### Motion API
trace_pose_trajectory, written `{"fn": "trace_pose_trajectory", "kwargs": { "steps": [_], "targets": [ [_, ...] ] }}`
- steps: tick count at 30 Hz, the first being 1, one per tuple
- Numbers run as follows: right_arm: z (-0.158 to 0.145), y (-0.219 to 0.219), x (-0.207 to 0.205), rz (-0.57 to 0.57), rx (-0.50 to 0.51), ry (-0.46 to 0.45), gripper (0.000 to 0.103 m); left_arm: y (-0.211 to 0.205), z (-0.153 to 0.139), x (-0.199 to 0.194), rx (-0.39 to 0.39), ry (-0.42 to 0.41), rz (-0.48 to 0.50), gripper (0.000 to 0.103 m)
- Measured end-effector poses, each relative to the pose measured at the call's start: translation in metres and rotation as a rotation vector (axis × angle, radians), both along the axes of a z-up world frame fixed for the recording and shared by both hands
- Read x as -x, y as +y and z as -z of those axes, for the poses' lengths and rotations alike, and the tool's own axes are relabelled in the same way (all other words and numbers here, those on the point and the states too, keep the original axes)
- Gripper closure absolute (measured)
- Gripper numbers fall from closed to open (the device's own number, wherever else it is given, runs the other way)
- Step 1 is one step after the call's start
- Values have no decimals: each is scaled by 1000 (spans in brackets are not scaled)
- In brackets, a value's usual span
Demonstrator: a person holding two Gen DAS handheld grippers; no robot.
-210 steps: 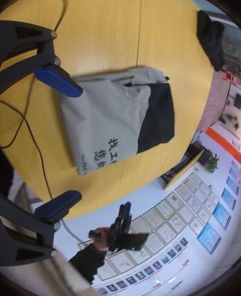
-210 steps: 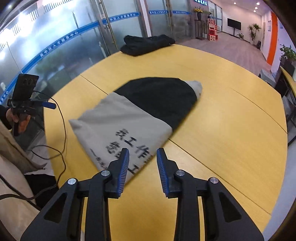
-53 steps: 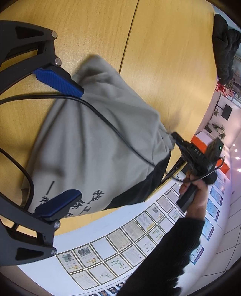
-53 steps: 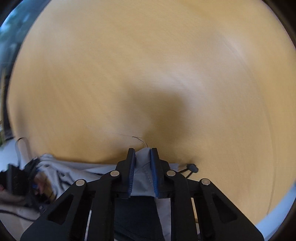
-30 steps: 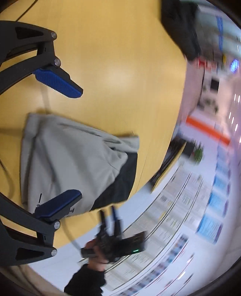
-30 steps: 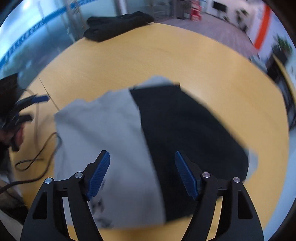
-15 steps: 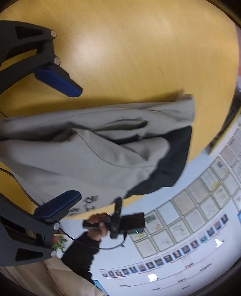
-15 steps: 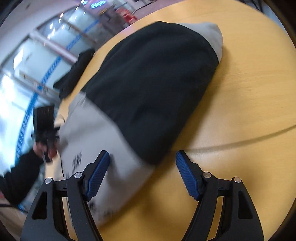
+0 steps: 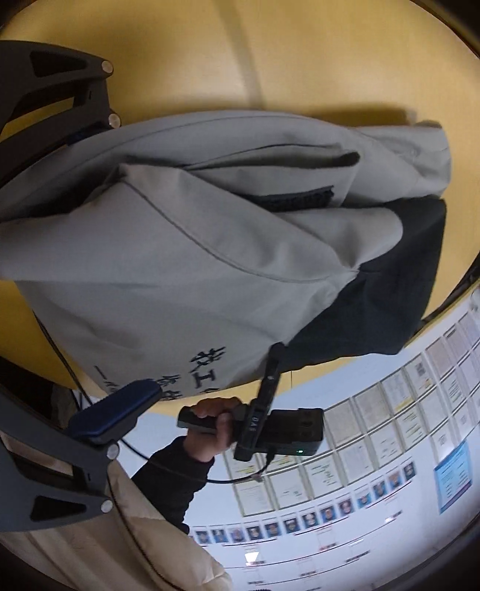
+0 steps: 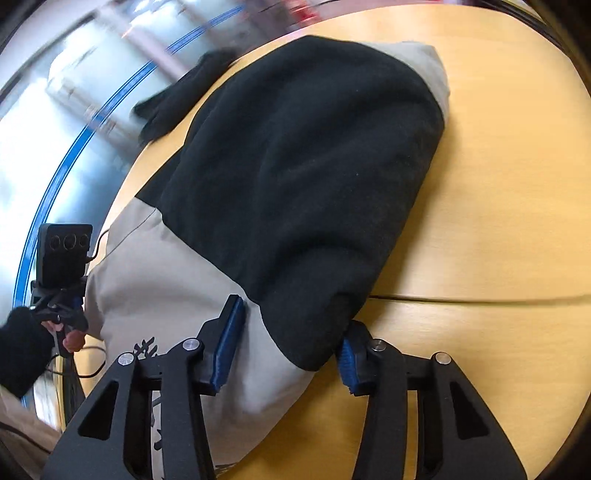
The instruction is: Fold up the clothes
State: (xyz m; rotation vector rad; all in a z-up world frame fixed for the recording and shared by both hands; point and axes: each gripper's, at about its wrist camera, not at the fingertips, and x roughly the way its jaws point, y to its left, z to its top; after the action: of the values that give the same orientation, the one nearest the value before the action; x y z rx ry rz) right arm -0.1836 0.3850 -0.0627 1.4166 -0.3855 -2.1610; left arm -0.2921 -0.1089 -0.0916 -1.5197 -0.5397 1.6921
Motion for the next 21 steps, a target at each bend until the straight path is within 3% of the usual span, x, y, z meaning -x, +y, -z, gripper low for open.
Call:
{"fn": "trace_pose_trajectory", "kwargs": {
  "steps": [5, 8, 12, 15, 21],
  "targets": [
    [-1, -41, 26, -144, 2, 14, 48, -13, -2, -44, 22, -27, -132, 0],
    [-5, -49, 47, -221, -3, -5, 43, -28, 8, -57, -3, -38, -196, 0],
    [-6, -42, 74, -243, -2, -35, 29, -41, 26, -71, -99, -98, -245, 1],
    [-3, -31, 89, -230, 53, -99, 28, -50, 36, -82, -160, -115, -266, 0],
    [13, -44, 101, -260, 63, -90, 27, -45, 44, -73, -185, -232, -293, 0]
  ]
}}
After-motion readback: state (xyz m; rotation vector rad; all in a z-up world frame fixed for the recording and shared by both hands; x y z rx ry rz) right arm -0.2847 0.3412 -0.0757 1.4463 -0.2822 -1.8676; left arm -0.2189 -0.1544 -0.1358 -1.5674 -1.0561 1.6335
